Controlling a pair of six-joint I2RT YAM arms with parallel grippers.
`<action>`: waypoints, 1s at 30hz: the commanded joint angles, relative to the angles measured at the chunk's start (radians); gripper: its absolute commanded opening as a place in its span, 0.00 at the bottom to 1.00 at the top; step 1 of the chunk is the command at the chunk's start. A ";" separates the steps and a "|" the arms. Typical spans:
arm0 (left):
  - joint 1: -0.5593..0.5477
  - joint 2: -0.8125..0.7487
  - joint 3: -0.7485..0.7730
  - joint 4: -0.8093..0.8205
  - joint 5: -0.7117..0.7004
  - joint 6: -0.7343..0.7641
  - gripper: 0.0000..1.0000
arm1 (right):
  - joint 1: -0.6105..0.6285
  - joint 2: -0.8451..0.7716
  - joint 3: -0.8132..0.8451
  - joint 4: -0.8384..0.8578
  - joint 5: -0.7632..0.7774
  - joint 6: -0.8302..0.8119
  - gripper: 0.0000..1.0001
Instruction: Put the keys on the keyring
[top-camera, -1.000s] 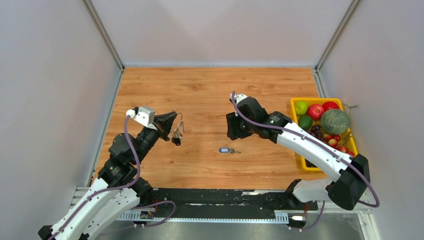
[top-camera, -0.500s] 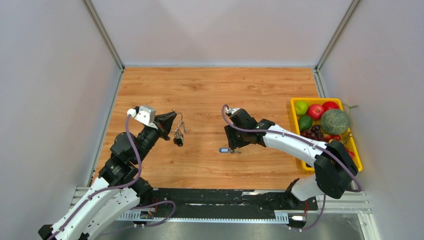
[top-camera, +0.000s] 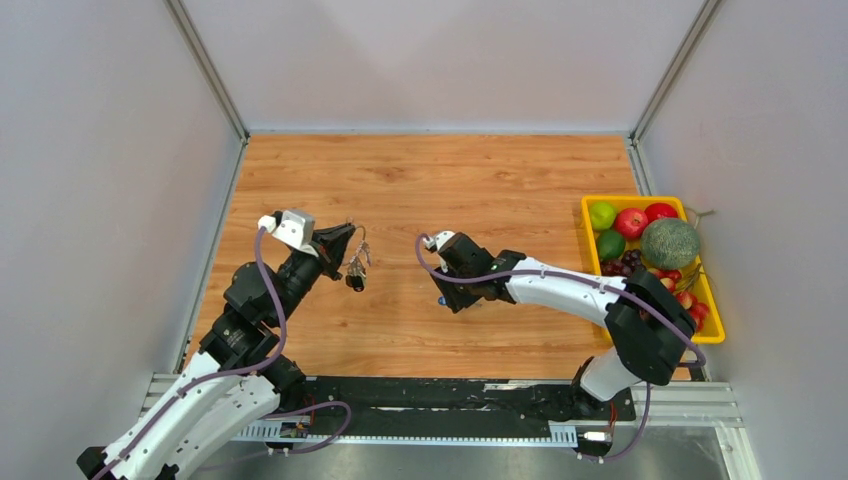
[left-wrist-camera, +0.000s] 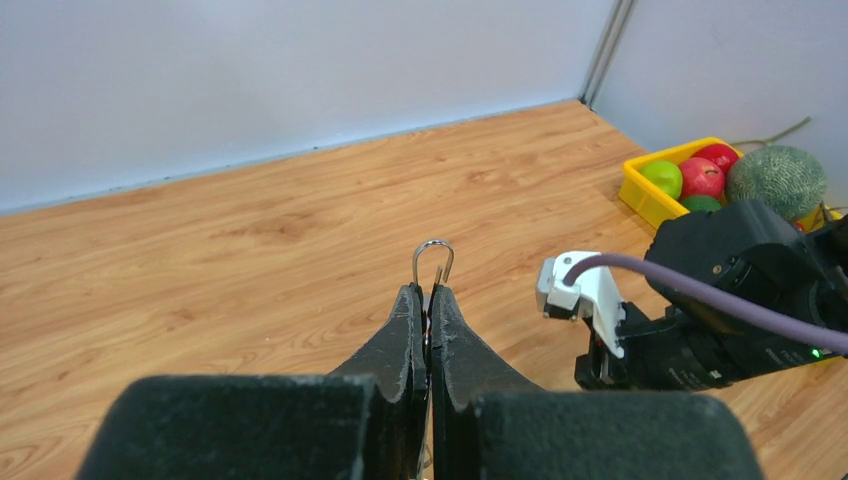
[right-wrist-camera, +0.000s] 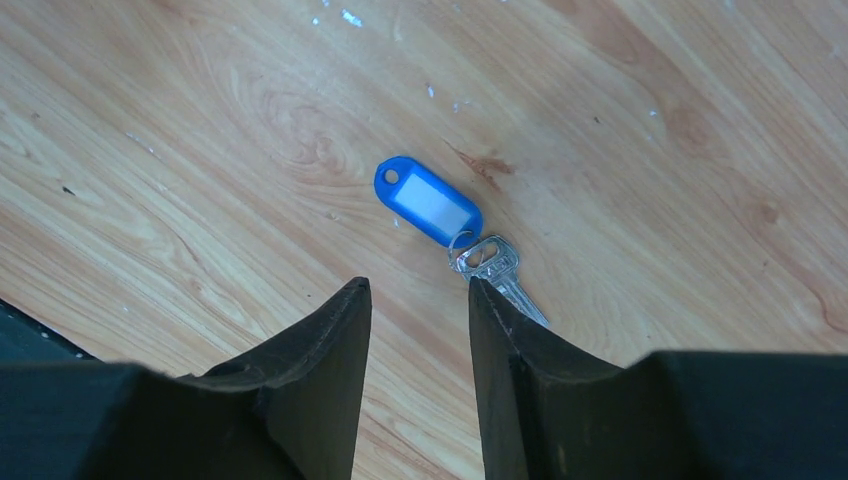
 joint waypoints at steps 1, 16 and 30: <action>0.002 0.004 0.040 0.038 0.007 -0.015 0.00 | 0.035 0.030 -0.005 0.044 0.054 -0.075 0.43; 0.002 0.002 0.033 0.045 0.010 -0.015 0.00 | 0.079 0.098 0.005 0.047 0.195 -0.113 0.34; 0.002 0.000 0.027 0.044 0.016 -0.015 0.00 | 0.082 0.129 0.021 0.047 0.190 -0.128 0.29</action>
